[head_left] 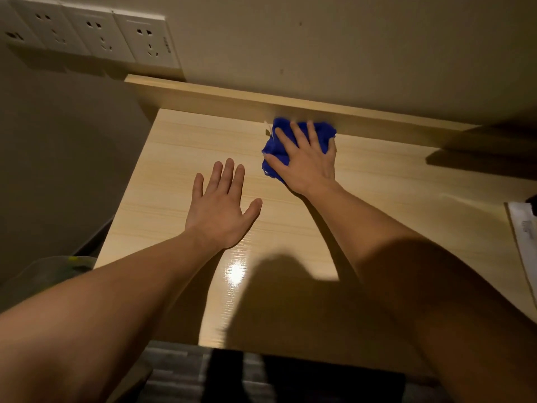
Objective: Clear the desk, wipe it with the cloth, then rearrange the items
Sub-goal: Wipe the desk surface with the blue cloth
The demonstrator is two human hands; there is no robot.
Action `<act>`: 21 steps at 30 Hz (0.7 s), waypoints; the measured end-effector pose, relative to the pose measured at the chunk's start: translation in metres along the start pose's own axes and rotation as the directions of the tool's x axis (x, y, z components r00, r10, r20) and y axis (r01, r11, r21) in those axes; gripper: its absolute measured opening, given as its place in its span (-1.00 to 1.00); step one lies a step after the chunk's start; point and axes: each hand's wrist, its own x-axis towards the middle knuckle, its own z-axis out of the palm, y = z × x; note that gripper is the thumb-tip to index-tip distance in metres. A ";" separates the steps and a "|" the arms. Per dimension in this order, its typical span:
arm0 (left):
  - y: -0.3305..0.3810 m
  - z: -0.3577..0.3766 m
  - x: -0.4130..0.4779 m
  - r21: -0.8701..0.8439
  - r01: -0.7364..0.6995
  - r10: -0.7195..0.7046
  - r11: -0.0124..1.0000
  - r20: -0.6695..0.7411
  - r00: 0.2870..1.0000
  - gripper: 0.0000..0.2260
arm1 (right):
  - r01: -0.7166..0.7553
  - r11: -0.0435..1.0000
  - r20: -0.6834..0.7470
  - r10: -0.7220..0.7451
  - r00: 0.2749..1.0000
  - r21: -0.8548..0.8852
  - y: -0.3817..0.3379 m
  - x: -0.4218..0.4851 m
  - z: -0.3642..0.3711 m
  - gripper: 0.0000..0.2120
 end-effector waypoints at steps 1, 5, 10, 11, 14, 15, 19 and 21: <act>-0.001 0.000 0.000 0.000 0.002 -0.002 1.000 0.000 1.000 -0.25 | 0.001 1.000 0.019 -0.001 1.000 -0.004 -0.001 -0.003 0.000 -0.27; -0.002 0.001 -0.001 0.001 0.006 -0.006 1.000 0.003 1.000 -0.27 | 0.000 1.000 0.031 0.000 1.000 0.006 -0.003 -0.031 0.005 -0.25; -0.001 0.001 0.001 -0.009 0.017 -0.017 1.000 -0.002 1.000 -0.30 | 0.011 1.000 0.048 -0.012 0.999 0.025 -0.011 -0.079 0.004 -0.22; -0.001 0.000 0.000 -0.009 0.018 -0.018 1.000 -0.002 1.000 -0.31 | 0.011 0.999 0.047 -0.012 0.999 0.033 -0.013 -0.091 0.005 -0.23; -0.001 -0.001 0.000 -0.015 0.018 -0.018 1.000 0.000 1.000 -0.32 | 0.021 0.999 0.043 -0.023 0.999 0.045 -0.019 -0.128 0.006 -0.24; -0.001 -0.002 0.000 -0.017 0.014 -0.014 1.000 -0.001 1.000 -0.32 | 0.029 0.999 0.043 -0.031 0.999 0.045 -0.021 -0.140 0.007 -0.24; -0.001 -0.002 -0.001 -0.012 0.001 -0.001 1.000 -0.001 1.000 -0.32 | 0.047 0.997 0.057 -0.051 0.997 0.068 -0.028 -0.188 0.011 -0.25; 0.000 -0.003 -0.002 -0.018 0.001 0.000 1.000 0.006 1.000 -0.31 | 0.049 0.994 0.066 -0.056 0.996 0.098 -0.032 -0.211 0.014 -0.26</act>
